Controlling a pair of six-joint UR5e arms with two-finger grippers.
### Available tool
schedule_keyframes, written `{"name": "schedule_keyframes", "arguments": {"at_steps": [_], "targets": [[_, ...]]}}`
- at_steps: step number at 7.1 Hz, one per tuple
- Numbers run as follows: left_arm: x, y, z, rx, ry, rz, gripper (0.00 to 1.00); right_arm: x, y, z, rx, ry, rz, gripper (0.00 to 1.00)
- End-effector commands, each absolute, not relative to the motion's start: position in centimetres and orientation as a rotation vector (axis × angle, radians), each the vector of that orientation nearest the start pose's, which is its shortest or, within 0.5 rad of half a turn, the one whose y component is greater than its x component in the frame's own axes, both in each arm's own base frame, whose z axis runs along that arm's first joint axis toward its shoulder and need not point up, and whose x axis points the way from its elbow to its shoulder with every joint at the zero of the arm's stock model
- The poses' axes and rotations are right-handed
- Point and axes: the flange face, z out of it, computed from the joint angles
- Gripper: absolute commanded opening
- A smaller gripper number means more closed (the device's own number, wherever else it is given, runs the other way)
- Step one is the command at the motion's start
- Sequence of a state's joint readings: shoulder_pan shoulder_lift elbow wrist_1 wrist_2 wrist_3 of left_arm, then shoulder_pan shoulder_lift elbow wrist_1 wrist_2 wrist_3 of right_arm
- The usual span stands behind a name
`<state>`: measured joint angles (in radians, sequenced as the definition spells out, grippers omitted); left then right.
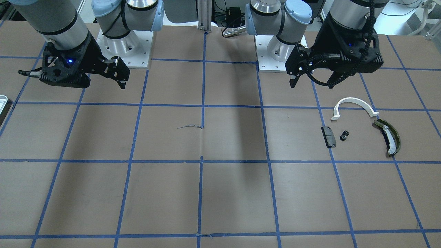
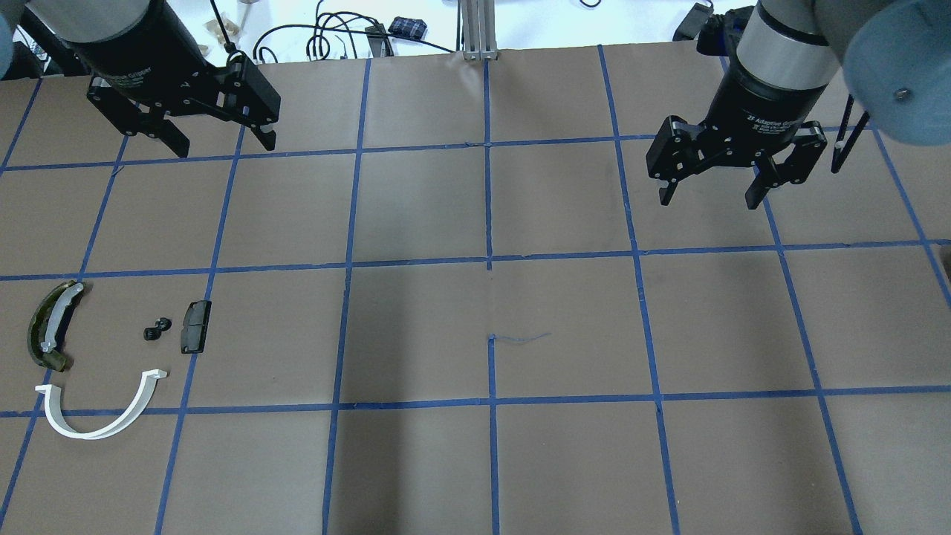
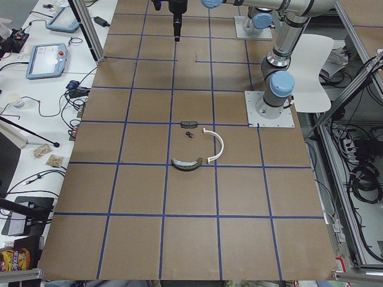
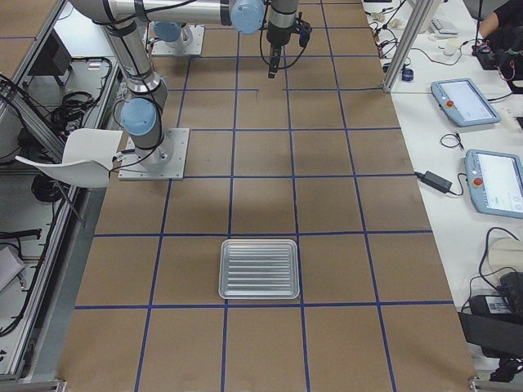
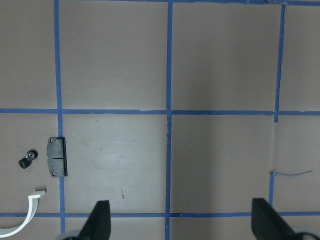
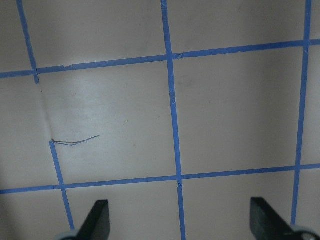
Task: Place bearing gear from tray to pile
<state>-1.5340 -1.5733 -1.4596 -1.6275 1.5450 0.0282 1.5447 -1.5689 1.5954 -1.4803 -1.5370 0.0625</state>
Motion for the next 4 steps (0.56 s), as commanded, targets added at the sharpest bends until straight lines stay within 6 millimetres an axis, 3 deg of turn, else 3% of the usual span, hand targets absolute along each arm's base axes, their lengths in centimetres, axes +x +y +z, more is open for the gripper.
{"name": "schedule_keyframes", "arguments": {"at_steps": [1, 4], "targets": [[-11.66, -49.8, 53.53, 0.003, 3.154, -0.083, 1.0, 12.39, -48.4, 46.55, 0.136, 3.103, 0.184, 1.0], [-11.66, -49.85, 53.79, -0.011, 3.153, -0.095, 1.0, 12.38, -48.4, 46.55, 0.136, 3.105, 0.185, 1.0]]}}
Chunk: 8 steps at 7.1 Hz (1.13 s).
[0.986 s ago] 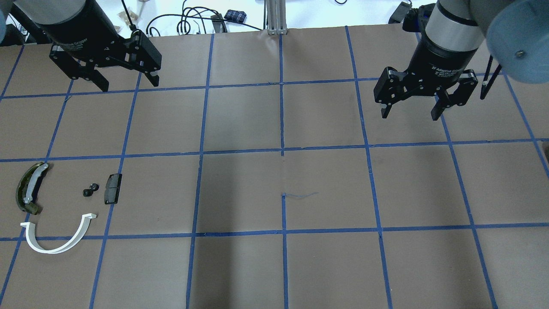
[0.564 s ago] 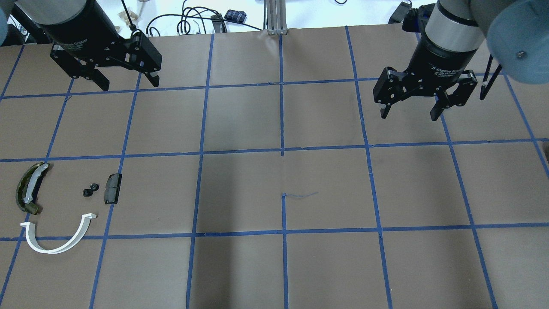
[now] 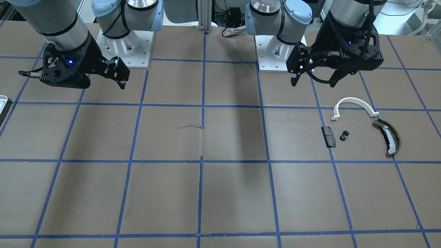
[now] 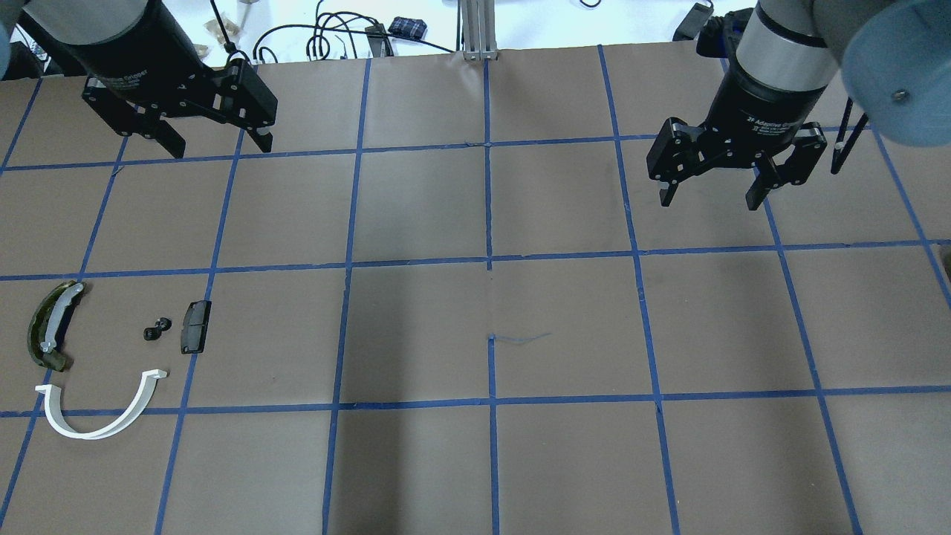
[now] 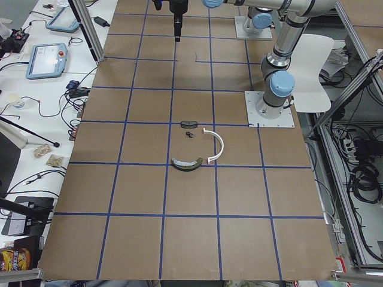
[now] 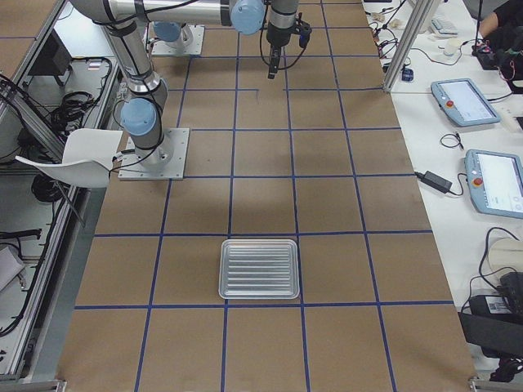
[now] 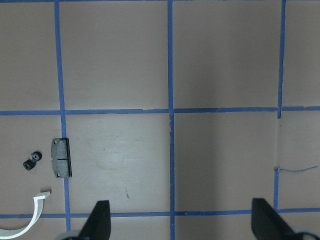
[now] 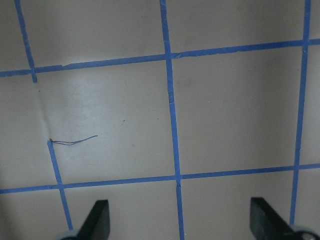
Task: Place bearing gear from tray to pile
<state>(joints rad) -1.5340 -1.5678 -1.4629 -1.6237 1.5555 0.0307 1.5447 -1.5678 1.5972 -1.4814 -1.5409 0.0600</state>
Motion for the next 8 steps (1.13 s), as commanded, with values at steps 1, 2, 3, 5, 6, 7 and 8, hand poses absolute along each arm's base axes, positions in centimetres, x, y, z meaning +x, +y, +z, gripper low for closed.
{"name": "schedule_keyframes", "arguments": {"at_steps": [1, 2, 3, 5, 6, 7, 8], "targets": [[-11.65, -50.1, 53.86, -0.014, 3.152, -0.114, 1.0, 12.38, -48.4, 46.55, 0.136, 3.105, 0.185, 1.0], [-11.64, -49.97, 53.79, -0.016, 3.151, -0.121, 1.0, 12.38, -48.4, 46.55, 0.134, 3.105, 0.184, 1.0], [-11.64, -49.85, 53.94, -0.014, 3.15, -0.126, 1.0, 12.35, -48.34, 46.6, 0.136, 3.108, 0.185, 1.0], [-11.72, -49.78, 54.09, -0.014, 3.15, -0.131, 1.0, 12.32, -48.38, 46.53, 0.138, 3.11, 0.187, 1.0], [-11.72, -49.78, 54.09, -0.014, 3.15, -0.131, 1.0, 12.06, -48.49, 46.75, 0.143, 3.113, 0.18, 1.0], [-11.72, -49.72, 54.17, -0.011, 3.15, -0.134, 1.0, 12.11, -48.52, 46.61, 0.146, 3.109, 0.185, 1.0], [-11.72, -49.72, 54.17, -0.011, 3.15, -0.134, 1.0, 12.02, -48.46, 46.66, 0.143, 3.118, 0.185, 1.0]]}}
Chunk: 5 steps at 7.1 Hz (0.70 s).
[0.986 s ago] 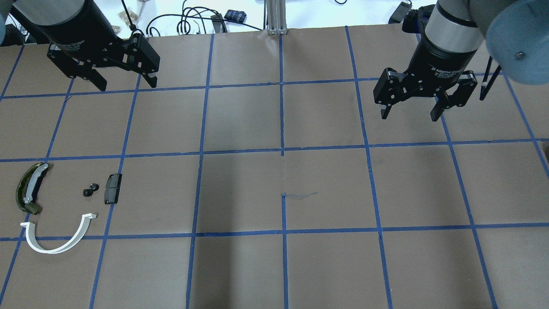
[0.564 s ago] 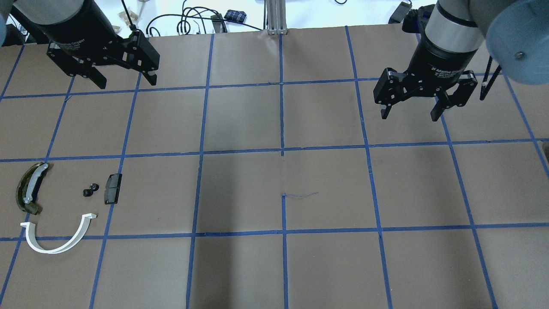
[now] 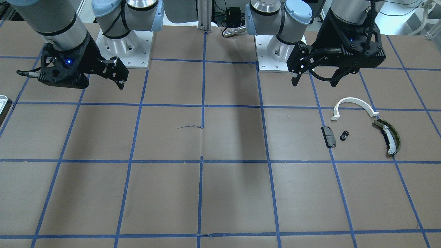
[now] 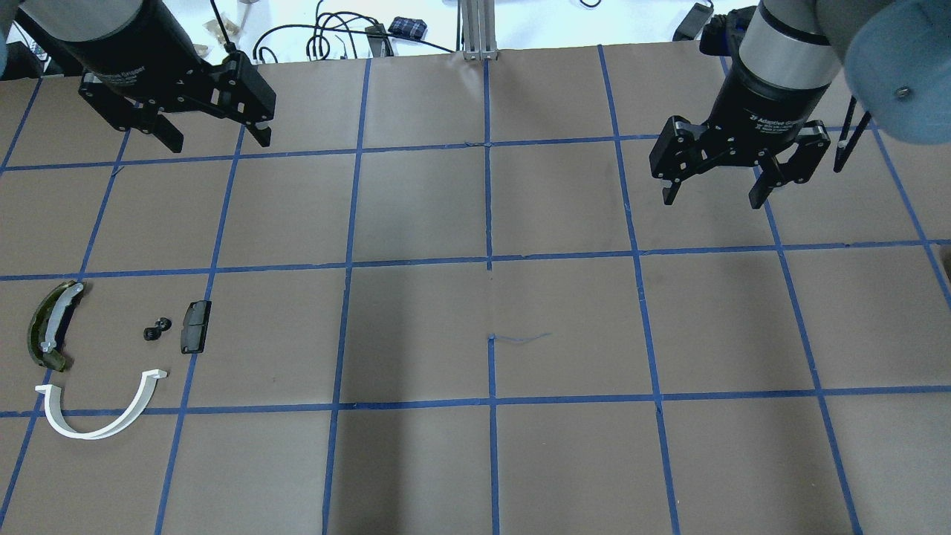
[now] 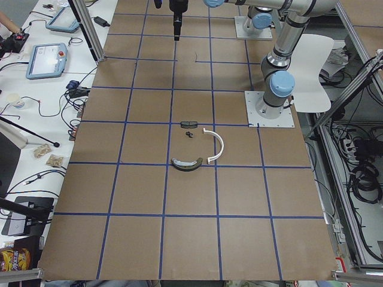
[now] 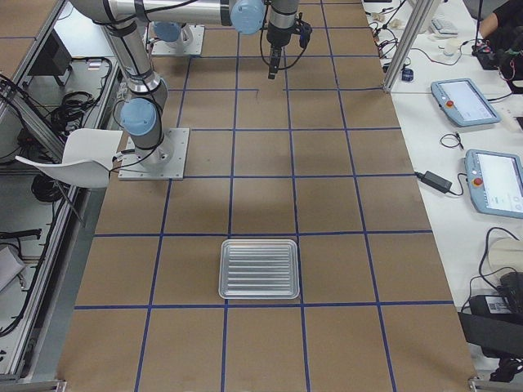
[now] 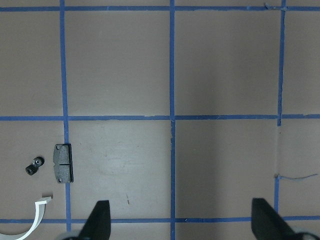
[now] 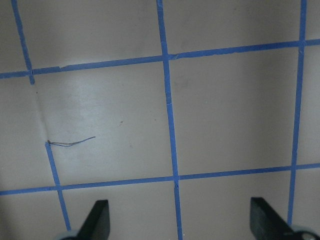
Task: Place bearing gear from tray to pile
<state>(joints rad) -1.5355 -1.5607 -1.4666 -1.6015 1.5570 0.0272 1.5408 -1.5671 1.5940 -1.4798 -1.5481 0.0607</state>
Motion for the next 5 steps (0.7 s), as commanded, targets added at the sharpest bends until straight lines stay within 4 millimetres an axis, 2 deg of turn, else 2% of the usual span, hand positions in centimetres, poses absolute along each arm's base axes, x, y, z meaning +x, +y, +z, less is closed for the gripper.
{"name": "schedule_keyframes", "arguments": {"at_steps": [1, 5], "targets": [[-11.72, -49.71, 54.02, -0.011, 3.15, -0.129, 1.0, 12.03, -48.47, 46.68, 0.143, 3.116, 0.182, 1.0], [-11.72, -49.7, 54.62, -0.013, 3.149, -0.148, 1.0, 12.03, -48.51, 46.88, 0.145, 3.117, 0.178, 1.0]]}}
